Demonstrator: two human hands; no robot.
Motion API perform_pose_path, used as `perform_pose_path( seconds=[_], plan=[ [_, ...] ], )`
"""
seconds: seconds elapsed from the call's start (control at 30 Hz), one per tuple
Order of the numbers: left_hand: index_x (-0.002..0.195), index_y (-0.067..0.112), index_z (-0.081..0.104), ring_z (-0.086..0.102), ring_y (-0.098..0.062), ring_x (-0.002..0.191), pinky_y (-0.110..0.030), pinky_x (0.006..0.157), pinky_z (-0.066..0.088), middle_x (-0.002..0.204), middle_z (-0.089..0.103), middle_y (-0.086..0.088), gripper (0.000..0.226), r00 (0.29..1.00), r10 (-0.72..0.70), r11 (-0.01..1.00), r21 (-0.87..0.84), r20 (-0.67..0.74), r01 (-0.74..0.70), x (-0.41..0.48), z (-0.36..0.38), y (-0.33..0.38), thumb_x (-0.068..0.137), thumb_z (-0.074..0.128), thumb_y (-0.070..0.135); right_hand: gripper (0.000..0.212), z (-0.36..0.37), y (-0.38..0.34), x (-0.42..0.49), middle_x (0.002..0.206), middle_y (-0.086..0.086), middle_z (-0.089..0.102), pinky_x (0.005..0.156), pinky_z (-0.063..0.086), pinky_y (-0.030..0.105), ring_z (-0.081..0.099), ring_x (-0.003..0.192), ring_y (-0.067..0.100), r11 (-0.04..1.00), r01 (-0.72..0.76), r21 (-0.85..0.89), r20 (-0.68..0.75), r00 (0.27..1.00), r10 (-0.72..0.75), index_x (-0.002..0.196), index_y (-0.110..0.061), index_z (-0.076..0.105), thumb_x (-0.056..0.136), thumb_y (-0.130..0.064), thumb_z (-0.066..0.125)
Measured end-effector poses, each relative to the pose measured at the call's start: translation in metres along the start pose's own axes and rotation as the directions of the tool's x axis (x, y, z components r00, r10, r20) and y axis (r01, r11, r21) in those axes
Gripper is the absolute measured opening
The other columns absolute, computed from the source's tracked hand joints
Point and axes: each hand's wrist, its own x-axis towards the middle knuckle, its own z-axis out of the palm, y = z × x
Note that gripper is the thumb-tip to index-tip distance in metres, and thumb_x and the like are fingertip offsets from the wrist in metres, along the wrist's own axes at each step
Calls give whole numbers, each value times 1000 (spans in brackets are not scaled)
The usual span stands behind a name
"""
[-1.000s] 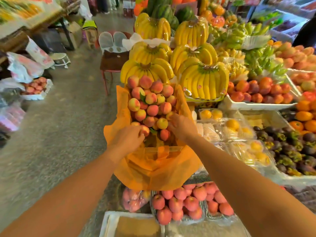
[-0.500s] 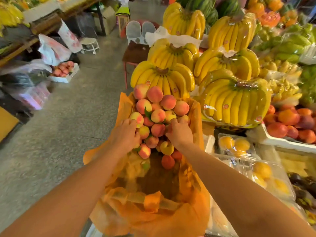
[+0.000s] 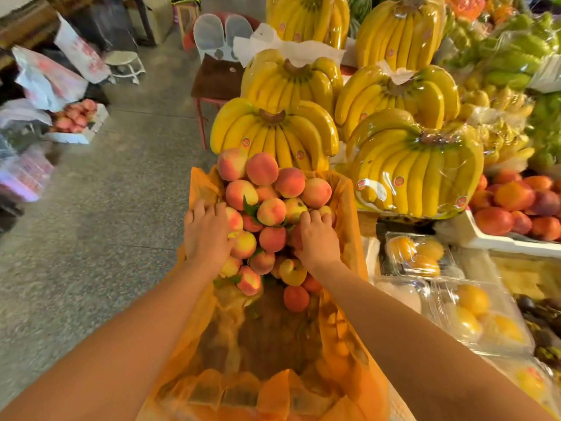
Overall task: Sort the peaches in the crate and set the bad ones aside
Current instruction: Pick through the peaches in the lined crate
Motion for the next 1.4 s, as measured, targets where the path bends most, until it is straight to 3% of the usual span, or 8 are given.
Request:
perform_pose_path(
  seconds=[0.27,0.43,0.73,0.93,1.17,1.3,1.4],
  plan=[
    [110,19,52,39,-23,110,-35,86,31,110,58,1,52,994,107,994,20,-26,-107,7,-3,-12,79,58,61,51,-1,9,-5,117,8,52,94,37,37,46,111,32,977,21,214,-38,999,-13,116,-10,49,75,-31,71],
    [116,18,57,41,-25,111,-36,86,32,114,61,0,57,992,117,986,-112,-42,-121,-6,-7,-20,77,64,59,68,-8,12,-13,124,8,55,99,36,36,49,113,29,918,40,394,-15,999,-37,131,-16,46,74,-36,75],
    [136,19,45,37,-22,122,-34,93,31,127,56,3,69,998,69,991,-114,11,-68,-10,-12,-19,82,58,60,82,-21,5,-7,108,8,55,90,37,38,49,101,32,944,146,297,87,980,-179,146,-34,25,74,-44,64],
    [127,18,52,40,-23,117,-34,91,33,119,61,1,63,997,76,990,-120,6,-75,-8,-13,-19,81,59,60,76,-23,-6,-2,118,12,54,89,44,43,51,104,37,919,120,375,58,987,-152,143,-29,34,75,-39,67],
    [103,17,56,41,-23,109,-34,89,31,100,64,0,54,999,22,997,-71,-28,-24,-7,-8,-8,79,56,65,72,-15,-15,-4,112,8,53,88,44,42,47,104,32,894,103,436,-3,994,-113,140,-30,35,76,-41,66],
    [104,15,54,41,-23,109,-34,88,32,101,64,-1,56,998,2,996,-89,-65,-8,-9,-2,-7,78,57,65,65,-10,3,-7,122,7,49,91,42,40,40,115,31,907,48,419,-98,995,-7,136,-22,45,77,-34,68],
    [108,12,52,42,-24,110,-34,88,33,103,64,-3,60,998,-9,997,-80,-68,3,-8,0,-5,77,59,64,62,-8,18,-8,129,10,46,92,39,39,38,115,33,960,21,278,-100,995,7,136,-19,44,80,-32,67]
  ],
)
